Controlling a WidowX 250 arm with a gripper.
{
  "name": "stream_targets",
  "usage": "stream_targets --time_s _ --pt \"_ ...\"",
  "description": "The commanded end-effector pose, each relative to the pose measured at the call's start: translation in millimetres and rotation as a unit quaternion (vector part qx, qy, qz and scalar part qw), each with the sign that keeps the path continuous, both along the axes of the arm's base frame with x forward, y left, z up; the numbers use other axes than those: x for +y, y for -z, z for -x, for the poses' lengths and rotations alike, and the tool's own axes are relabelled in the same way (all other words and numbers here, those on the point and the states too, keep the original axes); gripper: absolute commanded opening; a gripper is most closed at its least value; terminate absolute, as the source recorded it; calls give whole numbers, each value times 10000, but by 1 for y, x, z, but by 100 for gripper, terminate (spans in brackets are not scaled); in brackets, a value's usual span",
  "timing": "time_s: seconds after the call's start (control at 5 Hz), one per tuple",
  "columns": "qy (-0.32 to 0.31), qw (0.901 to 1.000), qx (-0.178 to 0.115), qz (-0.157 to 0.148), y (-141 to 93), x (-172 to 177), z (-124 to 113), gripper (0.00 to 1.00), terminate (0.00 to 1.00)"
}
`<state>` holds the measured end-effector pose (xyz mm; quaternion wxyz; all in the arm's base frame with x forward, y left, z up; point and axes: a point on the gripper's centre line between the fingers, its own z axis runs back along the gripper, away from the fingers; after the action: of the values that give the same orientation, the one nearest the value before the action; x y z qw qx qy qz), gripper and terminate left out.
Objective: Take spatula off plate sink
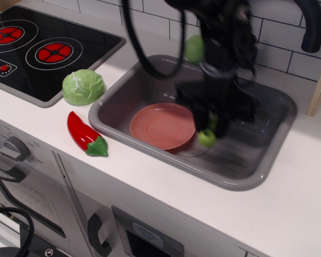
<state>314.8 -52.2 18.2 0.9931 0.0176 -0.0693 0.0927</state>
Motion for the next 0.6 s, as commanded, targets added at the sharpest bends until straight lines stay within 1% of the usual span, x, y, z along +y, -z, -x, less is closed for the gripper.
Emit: stream_targets --time_s 0.0,0.2,0.4 --pt "-2056 9773 -483 189 5 -20 -22 0 0" --pt "-2965 9532 -447 377 11 -24 -29 0 0" --pt "-3274 9430 -348 479 13 -28 -33 0 0"
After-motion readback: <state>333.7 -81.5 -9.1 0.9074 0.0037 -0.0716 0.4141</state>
